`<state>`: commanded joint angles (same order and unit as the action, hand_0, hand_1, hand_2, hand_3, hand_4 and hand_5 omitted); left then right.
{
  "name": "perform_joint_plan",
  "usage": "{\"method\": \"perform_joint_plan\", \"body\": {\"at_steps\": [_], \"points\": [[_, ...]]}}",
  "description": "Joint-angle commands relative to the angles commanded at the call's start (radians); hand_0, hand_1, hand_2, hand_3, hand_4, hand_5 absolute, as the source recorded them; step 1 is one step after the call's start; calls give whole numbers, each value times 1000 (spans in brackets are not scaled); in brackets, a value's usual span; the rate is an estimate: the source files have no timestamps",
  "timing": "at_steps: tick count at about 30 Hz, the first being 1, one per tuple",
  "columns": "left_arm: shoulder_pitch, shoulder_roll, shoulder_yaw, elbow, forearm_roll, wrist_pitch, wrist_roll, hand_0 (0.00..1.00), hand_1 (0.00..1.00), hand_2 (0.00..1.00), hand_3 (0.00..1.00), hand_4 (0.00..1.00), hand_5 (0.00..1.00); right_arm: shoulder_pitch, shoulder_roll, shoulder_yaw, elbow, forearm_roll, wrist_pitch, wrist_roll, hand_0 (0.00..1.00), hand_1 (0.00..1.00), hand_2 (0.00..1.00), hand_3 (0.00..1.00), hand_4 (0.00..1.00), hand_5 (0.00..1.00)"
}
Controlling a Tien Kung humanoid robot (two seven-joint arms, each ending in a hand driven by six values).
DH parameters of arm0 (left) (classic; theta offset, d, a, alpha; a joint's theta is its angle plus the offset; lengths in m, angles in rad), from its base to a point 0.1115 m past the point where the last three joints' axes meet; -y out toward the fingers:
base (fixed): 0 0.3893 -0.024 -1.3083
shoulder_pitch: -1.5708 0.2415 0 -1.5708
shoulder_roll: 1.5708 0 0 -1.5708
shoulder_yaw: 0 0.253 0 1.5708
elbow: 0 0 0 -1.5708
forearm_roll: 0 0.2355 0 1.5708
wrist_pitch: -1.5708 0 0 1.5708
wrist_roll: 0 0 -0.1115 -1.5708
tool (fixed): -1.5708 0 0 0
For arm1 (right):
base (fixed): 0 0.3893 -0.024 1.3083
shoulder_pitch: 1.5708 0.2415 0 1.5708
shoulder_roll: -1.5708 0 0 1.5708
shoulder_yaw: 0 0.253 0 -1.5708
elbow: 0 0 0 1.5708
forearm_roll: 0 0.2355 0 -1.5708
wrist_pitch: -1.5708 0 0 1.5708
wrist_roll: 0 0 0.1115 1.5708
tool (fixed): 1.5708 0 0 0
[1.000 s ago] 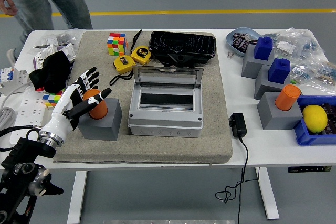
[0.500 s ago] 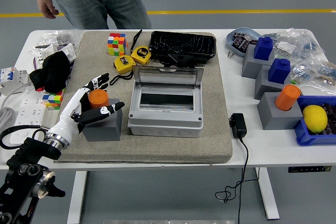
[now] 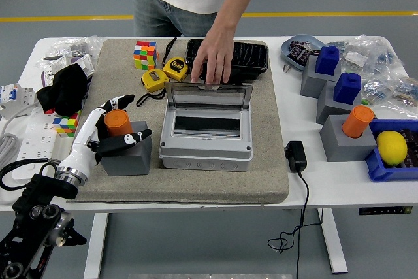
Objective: Fetch the battery,place it into the box,close the lid of the box
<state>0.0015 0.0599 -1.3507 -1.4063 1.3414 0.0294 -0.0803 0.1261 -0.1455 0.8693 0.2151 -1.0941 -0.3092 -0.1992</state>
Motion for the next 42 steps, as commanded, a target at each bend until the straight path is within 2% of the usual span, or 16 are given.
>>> {"method": "perform_joint_plan", "body": {"at_steps": [1,6,7,12,13,18,19,24,25,30,31,42], "points": [[0,-1,1,2,-7,4,-1,546,619,425,396,998,2,0,0,-1,0,0,0,0,827,783,741,749,982,645],[-4,1,16,8,-29,19,-5,546,619,425,396,998,2,-1,0,-4,0,0,1,-1,827,783,741,749,982,645],[-4,1,19,8,-29,18,-4,404,455,319,264,998,2,-1,0,-5,0,0,1,-1,825,783,740,750,983,648],[-6,1,29,6,-22,13,-2,404,455,319,264,998,2,-2,0,-4,0,-1,1,-1,825,783,740,750,983,648],[-6,1,31,6,-23,15,-3,356,376,262,189,998,2,-3,0,-4,0,-2,1,-1,825,783,741,749,982,649],[-11,0,42,11,-28,32,-7,356,376,262,189,998,2,-2,-1,-2,0,-3,1,-1,825,783,741,749,982,649],[-13,0,43,12,-30,37,-8,277,241,184,152,998,2,-1,-1,-1,0,-4,1,-1,824,783,741,752,982,653],[-18,0,51,12,-32,58,-11,277,241,184,152,998,2,-1,0,1,-1,-5,0,-1,824,783,741,752,982,653],[-18,0,51,12,-32,62,-12,233,150,160,131,998,2,0,0,1,-1,-6,0,-1,823,783,741,752,983,655],[-23,-1,54,10,-39,85,-18,233,150,160,131,998,2,0,1,4,-1,-7,1,-2,823,783,741,752,983,655],[-24,-1,54,10,-42,88,-20,189,114,143,124,998,2,0,1,4,-1,-7,1,-2,823,784,742,751,983,656],[-35,-5,53,6,-53,119,-30,187,110,139,123,998,2,0,2,5,-2,-10,1,-3,821,784,743,751,983,656]]}}
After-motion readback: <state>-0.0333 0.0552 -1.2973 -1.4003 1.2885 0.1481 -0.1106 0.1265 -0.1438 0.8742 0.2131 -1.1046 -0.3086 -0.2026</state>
